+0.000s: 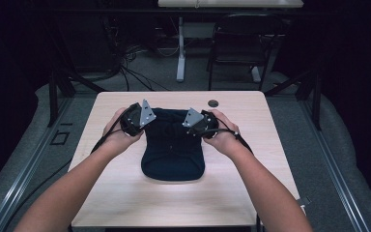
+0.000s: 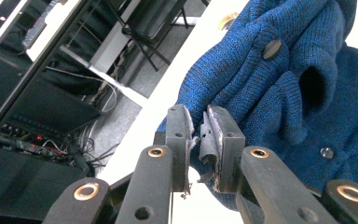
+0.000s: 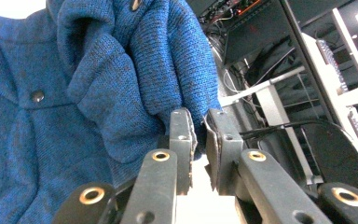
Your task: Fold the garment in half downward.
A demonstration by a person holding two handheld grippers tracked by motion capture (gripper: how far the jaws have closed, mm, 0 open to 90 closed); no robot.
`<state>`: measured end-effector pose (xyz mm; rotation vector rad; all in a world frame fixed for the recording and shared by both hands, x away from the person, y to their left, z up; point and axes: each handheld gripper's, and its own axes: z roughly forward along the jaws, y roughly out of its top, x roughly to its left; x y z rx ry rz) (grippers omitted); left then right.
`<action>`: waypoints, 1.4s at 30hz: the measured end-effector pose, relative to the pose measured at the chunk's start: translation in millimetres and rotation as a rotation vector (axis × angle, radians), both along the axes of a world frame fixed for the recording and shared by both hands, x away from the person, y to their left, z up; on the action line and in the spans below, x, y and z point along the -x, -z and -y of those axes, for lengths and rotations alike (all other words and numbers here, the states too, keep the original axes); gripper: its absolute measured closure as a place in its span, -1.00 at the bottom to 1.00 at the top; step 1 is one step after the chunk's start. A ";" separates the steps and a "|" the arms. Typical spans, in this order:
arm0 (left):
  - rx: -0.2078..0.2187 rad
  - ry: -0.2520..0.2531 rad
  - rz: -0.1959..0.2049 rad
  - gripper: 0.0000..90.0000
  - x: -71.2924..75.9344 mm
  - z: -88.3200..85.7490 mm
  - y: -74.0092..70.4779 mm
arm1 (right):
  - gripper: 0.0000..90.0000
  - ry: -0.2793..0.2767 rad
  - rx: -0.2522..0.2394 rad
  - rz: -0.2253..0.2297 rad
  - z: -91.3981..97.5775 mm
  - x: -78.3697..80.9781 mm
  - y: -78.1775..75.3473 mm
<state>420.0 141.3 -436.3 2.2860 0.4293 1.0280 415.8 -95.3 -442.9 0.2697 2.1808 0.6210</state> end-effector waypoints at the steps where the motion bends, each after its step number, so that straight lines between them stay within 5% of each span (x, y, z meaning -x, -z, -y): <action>1: 0.000 0.000 0.000 0.77 0.0 0.0 0.0 | 0.80 -0.001 -0.005 -0.003 1.0 1.6 2.4; 12: -0.001 0.027 -0.054 0.77 18.1 0.4 30.5 | 0.91 -0.015 0.006 -0.082 6.7 18.9 24.9; 20: 0.063 0.037 -0.113 0.77 25.3 -8.2 33.2 | 0.92 -0.043 0.002 -0.120 7.9 29.1 23.3; 35: 0.106 0.070 -0.196 0.74 42.3 -12.8 40.0 | 0.92 -0.067 -0.022 -0.177 12.0 49.6 28.0; 42: 0.107 0.074 -0.206 0.74 45.7 -13.1 40.3 | 0.92 -0.077 -0.018 -0.183 12.8 59.1 29.4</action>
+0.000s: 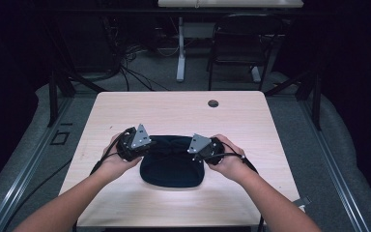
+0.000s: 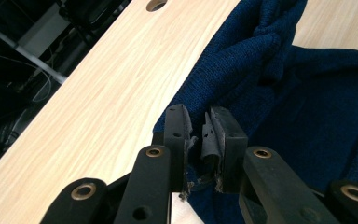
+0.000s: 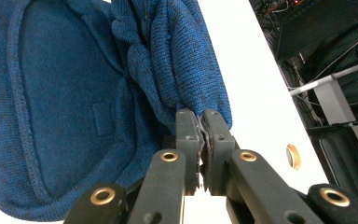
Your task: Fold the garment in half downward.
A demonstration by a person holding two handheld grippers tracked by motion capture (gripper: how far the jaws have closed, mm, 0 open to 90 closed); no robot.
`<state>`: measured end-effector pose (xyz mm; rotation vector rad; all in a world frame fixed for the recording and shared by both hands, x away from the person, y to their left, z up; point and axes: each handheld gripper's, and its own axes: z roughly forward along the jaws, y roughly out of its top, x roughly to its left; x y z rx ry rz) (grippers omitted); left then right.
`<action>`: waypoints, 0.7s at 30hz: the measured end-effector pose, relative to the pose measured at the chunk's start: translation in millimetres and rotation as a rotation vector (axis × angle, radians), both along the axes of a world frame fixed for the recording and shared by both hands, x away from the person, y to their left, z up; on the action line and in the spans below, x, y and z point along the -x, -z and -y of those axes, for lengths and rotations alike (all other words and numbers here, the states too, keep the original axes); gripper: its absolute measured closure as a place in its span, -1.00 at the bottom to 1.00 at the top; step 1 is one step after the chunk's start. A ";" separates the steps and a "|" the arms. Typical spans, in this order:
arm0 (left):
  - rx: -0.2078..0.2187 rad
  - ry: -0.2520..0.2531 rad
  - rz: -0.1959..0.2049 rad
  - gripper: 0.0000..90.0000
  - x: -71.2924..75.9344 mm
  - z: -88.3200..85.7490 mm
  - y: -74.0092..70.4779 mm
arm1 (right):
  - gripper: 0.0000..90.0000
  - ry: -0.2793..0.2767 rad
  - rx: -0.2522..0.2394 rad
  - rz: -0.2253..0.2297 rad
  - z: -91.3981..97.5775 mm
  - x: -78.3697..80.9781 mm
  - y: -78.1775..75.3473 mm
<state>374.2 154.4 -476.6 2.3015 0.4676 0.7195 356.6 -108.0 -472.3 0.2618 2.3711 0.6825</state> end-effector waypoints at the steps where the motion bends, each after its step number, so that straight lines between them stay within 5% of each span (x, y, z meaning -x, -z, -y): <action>1: -0.001 0.000 0.000 0.74 0.3 -0.2 -0.3 | 0.92 0.000 -0.007 -0.001 -0.2 0.4 0.0; 21: 0.010 0.023 -0.056 0.72 16.5 -7.6 13.5 | 0.91 -0.021 -0.002 -0.052 -3.4 20.5 9.2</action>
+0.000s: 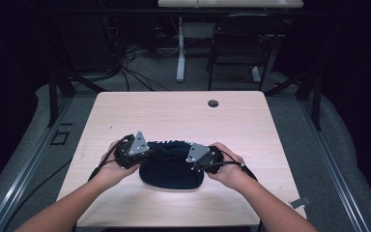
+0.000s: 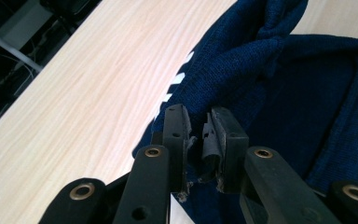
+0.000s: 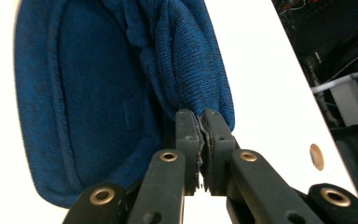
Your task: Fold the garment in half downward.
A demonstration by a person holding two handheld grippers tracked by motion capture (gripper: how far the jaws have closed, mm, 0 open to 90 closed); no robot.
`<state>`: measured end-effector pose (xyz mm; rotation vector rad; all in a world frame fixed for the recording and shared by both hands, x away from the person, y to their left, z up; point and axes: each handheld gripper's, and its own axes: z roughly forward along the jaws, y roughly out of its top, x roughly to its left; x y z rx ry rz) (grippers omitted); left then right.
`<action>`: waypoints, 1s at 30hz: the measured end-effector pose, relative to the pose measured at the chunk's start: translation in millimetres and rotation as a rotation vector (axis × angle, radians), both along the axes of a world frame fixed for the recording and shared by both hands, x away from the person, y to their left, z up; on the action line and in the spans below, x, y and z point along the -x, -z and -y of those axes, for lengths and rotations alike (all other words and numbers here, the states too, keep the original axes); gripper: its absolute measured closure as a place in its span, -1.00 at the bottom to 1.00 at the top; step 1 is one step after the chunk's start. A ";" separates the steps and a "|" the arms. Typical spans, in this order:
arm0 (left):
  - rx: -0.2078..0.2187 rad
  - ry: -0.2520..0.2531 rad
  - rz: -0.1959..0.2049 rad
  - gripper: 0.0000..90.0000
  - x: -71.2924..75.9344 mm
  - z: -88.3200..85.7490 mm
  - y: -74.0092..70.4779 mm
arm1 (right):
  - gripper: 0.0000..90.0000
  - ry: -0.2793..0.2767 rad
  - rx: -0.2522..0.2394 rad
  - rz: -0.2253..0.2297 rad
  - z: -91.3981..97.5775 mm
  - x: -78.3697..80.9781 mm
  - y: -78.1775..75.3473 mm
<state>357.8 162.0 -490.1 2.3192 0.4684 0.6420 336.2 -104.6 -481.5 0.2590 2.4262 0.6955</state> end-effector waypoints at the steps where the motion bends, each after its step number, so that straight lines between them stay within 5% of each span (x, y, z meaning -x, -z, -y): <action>1: 0.006 0.000 -0.004 0.72 0.8 -0.7 0.8 | 0.91 0.000 -0.005 -0.004 -0.1 1.4 1.1; 12: 0.009 0.008 -0.033 0.72 12.6 -5.7 13.5 | 0.91 -0.021 0.021 -0.011 -4.0 14.1 6.6; 13: 0.011 0.009 -0.037 0.72 13.5 -6.2 14.5 | 0.91 -0.014 -0.007 -0.026 -4.3 15.8 9.1; 26: -0.010 0.024 -0.077 0.69 28.4 -8.0 35.9 | 0.91 -0.023 0.004 -0.090 -7.0 33.3 35.5; 30: -0.007 0.022 -0.084 0.68 31.8 -10.3 41.2 | 0.91 -0.023 -0.028 -0.113 -8.5 38.2 43.6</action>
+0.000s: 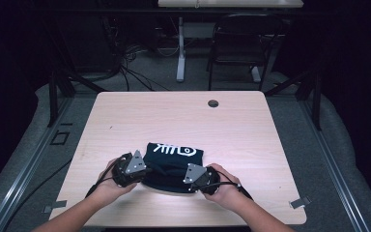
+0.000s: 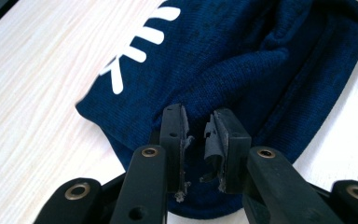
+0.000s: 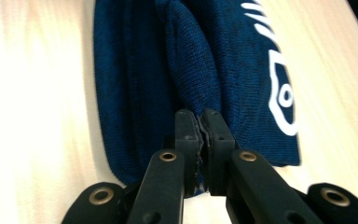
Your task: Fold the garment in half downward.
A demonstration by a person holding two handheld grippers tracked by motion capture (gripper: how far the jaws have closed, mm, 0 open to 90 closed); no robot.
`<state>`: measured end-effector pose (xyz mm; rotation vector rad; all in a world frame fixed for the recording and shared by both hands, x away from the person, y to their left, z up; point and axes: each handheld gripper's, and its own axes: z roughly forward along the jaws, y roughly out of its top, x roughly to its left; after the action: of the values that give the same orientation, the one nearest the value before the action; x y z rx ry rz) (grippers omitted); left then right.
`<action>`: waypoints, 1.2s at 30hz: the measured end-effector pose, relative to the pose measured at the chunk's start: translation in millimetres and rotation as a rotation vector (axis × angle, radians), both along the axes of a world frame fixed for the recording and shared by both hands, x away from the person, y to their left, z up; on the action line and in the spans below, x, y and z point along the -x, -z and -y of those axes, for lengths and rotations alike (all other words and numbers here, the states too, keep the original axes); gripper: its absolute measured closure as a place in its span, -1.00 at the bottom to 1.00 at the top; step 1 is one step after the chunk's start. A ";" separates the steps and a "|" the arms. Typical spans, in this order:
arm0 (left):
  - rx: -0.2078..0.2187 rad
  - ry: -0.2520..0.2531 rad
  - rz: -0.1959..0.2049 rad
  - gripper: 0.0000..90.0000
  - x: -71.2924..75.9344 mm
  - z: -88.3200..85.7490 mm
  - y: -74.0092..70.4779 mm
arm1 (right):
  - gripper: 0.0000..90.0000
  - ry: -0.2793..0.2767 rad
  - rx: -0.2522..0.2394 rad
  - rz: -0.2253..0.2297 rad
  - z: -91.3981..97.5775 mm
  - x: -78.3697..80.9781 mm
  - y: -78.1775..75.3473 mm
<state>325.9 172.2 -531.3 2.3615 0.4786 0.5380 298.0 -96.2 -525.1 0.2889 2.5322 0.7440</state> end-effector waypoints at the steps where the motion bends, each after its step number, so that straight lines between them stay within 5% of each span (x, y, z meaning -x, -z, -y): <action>1: 0.000 -0.001 -0.008 0.67 0.8 -0.5 1.9 | 0.91 -0.003 0.006 -0.004 -0.7 1.7 2.3; 5: -0.012 -0.002 -0.026 0.64 4.5 -2.6 11.0 | 0.88 -0.016 0.013 -0.028 -2.4 7.0 9.6; 9: -0.003 -0.008 -0.045 0.60 7.4 -7.2 15.9 | 0.84 -0.017 -0.041 -0.075 -2.6 13.4 16.1; 14: 0.011 -0.021 -0.047 0.56 10.7 -14.4 15.0 | 0.78 -0.011 -0.089 -0.068 1.3 20.1 11.8; 21: 0.047 -0.062 -0.042 0.48 7.0 -22.7 7.9 | 0.52 0.072 -0.170 -0.046 11.8 13.1 2.4; 28: 0.018 -0.066 -0.075 0.40 2.6 -17.5 18.3 | 0.53 0.065 -0.108 -0.108 3.9 9.4 16.0; 36: 0.030 -0.073 -0.105 0.47 3.1 -16.9 30.8 | 0.71 0.044 -0.068 -0.115 1.2 14.5 30.9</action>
<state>322.9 189.1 -562.1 2.3590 0.6185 0.4376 283.5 -97.4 -556.0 0.4198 2.6023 0.8187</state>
